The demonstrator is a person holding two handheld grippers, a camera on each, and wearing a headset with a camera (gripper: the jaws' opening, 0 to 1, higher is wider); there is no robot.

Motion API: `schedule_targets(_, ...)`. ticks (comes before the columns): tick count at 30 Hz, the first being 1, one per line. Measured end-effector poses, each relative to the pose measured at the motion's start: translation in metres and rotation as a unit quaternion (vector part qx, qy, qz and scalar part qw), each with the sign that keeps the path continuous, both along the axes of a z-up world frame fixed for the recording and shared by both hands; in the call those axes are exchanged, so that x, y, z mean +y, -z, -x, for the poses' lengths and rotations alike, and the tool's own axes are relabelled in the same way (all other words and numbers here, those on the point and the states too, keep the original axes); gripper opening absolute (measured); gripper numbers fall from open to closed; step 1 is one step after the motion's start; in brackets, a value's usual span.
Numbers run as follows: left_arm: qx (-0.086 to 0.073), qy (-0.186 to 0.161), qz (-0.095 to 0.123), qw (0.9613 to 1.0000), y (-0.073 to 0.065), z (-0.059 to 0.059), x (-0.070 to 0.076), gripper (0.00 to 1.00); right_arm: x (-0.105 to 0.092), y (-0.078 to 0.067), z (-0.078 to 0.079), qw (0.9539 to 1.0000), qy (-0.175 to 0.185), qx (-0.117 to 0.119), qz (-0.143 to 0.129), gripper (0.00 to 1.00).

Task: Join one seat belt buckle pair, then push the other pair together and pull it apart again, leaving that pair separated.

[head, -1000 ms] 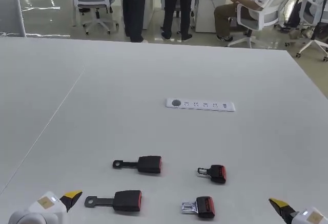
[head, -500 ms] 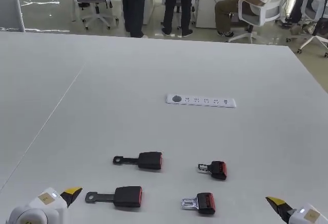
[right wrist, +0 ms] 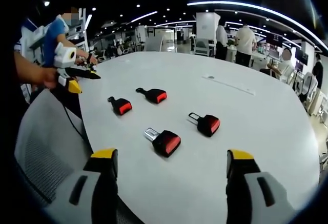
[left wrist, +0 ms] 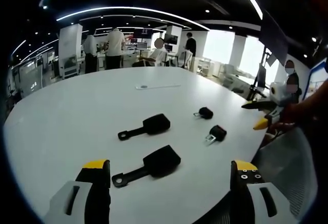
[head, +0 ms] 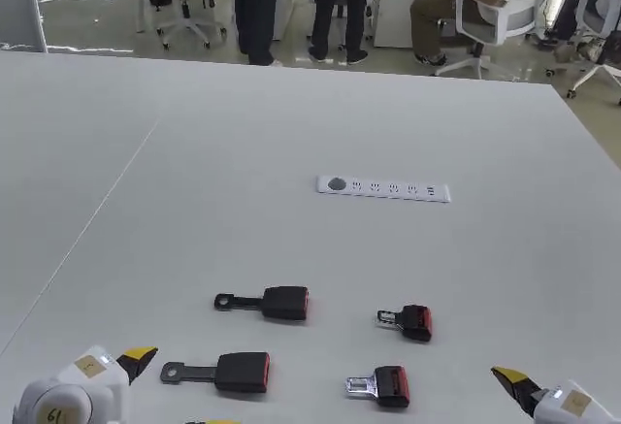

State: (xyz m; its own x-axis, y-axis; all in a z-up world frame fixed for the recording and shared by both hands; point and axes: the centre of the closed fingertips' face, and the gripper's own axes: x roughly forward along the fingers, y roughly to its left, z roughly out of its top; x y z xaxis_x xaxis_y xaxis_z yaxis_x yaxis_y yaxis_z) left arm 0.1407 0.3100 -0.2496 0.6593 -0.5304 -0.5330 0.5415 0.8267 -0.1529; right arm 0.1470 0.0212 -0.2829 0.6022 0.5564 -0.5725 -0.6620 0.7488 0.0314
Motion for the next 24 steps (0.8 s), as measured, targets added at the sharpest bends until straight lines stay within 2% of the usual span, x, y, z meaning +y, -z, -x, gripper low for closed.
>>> schedule_targets(6, 0.002, 0.006, -0.003, 1.0000, 0.005, -0.003, 0.001, 1.00, 0.006, 0.001, -0.005, 0.9999, -0.016, 0.003, 0.001, 0.90)
schedule_targets(12, 0.010, 0.010, -0.005, 0.9999, 0.014, -0.006, 0.004, 1.00, 0.015, 0.005, -0.010, 0.9988, -0.045, 0.005, 0.016, 0.90)
schedule_targets(17, 0.014, 0.017, -0.010, 0.9997, 0.018, -0.008, 0.006, 1.00, 0.025, 0.009, -0.013, 0.9969, -0.074, 0.011, 0.027, 0.89)
schedule_targets(21, 0.010, 0.034, -0.020, 0.9992, 0.021, -0.010, 0.006, 0.98, 0.034, 0.013, -0.015, 0.9943, -0.099, 0.015, 0.035, 0.89)
schedule_targets(24, 0.015, 0.043, -0.020, 0.9988, 0.025, -0.012, 0.004, 0.98, 0.039, 0.015, -0.018, 0.9928, -0.112, 0.018, 0.038, 0.88)
